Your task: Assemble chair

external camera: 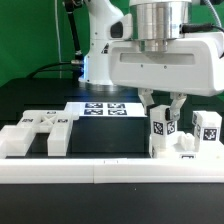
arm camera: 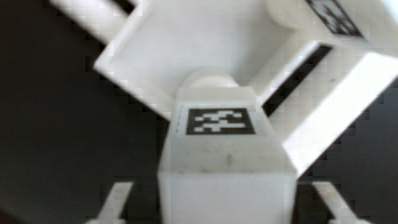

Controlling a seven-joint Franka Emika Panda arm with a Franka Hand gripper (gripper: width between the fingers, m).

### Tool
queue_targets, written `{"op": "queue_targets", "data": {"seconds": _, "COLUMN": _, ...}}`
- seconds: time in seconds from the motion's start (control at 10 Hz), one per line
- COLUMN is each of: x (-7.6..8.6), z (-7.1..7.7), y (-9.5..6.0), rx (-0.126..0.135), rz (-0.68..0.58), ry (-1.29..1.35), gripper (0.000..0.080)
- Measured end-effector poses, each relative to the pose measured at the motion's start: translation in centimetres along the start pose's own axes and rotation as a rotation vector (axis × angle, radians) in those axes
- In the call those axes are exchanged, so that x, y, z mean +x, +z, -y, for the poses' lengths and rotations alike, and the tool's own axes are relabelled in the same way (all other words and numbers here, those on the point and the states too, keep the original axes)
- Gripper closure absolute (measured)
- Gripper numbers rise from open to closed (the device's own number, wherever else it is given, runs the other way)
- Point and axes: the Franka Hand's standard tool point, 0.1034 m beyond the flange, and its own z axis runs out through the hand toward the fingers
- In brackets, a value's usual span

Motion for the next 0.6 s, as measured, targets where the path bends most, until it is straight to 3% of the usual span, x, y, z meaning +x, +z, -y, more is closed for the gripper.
{"op": "queue_targets", "data": {"seconds": 0.6, "x": 0.07, "z": 0.27, "y": 0.08, "rx": 0.008, "rz": 0.006, "ry": 0.449, "gripper": 0.0508}}
